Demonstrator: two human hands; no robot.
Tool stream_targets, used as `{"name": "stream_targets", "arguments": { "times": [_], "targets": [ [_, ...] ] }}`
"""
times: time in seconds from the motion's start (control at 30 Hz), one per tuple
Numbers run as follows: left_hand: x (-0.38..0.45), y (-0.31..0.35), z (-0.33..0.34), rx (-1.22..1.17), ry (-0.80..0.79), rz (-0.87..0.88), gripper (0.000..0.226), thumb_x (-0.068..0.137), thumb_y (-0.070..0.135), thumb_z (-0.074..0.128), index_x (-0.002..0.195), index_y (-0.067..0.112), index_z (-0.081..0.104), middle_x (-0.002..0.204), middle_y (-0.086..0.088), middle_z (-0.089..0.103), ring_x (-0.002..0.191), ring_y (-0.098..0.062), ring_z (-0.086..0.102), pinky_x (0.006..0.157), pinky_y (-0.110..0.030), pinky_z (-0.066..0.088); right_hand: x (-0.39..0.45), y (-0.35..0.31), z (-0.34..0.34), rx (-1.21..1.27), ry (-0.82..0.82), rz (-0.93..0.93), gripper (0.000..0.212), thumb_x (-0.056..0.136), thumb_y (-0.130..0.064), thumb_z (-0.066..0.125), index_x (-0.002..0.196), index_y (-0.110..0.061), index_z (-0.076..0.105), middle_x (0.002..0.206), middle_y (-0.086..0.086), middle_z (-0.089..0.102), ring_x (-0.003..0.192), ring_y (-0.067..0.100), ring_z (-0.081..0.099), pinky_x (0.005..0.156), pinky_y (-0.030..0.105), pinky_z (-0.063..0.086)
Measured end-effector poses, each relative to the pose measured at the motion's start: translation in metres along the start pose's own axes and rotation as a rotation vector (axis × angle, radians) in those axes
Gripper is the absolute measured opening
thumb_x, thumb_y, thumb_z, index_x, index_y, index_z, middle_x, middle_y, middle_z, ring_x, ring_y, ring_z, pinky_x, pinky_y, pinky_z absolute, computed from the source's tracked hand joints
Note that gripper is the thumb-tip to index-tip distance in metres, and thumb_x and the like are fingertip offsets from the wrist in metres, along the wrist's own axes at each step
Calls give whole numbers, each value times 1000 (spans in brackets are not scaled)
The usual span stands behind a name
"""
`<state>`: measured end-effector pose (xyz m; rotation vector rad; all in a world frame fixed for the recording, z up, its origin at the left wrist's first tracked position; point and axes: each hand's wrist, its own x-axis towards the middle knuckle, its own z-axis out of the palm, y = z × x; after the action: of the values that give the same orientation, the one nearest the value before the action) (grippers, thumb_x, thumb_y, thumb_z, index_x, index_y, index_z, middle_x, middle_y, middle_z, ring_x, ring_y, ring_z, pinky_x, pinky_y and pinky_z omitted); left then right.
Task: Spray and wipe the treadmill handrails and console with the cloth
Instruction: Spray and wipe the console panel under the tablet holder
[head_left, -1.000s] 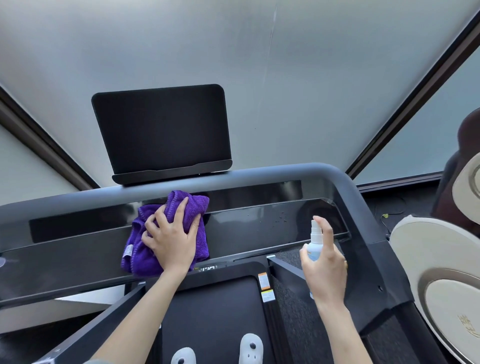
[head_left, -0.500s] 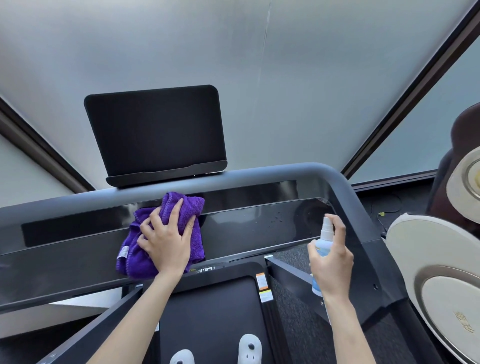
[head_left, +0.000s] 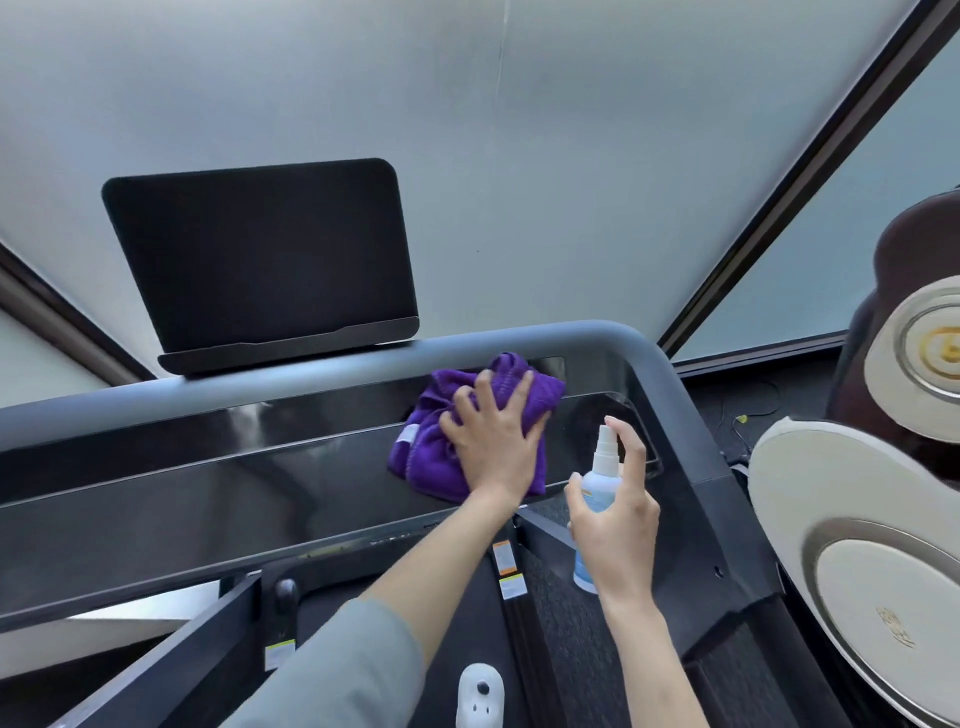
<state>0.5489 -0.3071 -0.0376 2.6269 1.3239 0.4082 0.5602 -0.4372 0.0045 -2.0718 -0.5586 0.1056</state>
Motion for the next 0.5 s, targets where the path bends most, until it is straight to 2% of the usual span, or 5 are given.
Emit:
{"name": "stream_targets", "arguments": {
  "times": [0.07, 0.13, 0.3, 0.43, 0.5],
  "targets": [
    [3, -6, -3, -4, -73, 109, 47, 89, 62, 46, 133, 45, 48, 142, -3, 39, 119, -32, 37, 91, -48, 32, 3, -1, -2, 31, -17, 4, 63, 83, -1, 64, 131, -36, 42, 71, -8, 62, 54, 26, 61, 63, 43, 55],
    [3, -35, -13, -14, -67, 124, 45, 88, 62, 46, 129, 44, 52, 141, -1, 40, 121, -29, 35, 89, -44, 31, 7, -2, -5, 57, -30, 14, 63, 85, -2, 62, 131, -39, 41, 79, -5, 65, 55, 30, 62, 64, 46, 55],
    [-27, -121, -34, -74, 106, -185, 45, 83, 57, 61, 123, 35, 63, 128, -10, 49, 112, -37, 41, 84, -53, 37, 12, -2, -6, 83, -27, 0, 62, 86, -3, 62, 131, -40, 41, 72, -5, 61, 54, 33, 61, 62, 48, 56],
    [-33, -108, -26, -20, 154, -262, 45, 82, 57, 62, 121, 36, 63, 118, -14, 50, 103, -39, 45, 78, -53, 38, 13, -2, -1, 10, -22, -46, 62, 85, -6, 64, 131, -40, 40, 71, -2, 63, 59, 22, 61, 61, 33, 50],
    [-25, -81, -20, -12, 137, -227, 46, 82, 60, 60, 122, 39, 62, 120, -12, 51, 103, -37, 45, 79, -51, 37, 15, -3, 1, 2, -21, -57, 63, 84, -6, 65, 132, -39, 40, 71, -2, 63, 61, 20, 59, 61, 31, 48]
  ]
}}
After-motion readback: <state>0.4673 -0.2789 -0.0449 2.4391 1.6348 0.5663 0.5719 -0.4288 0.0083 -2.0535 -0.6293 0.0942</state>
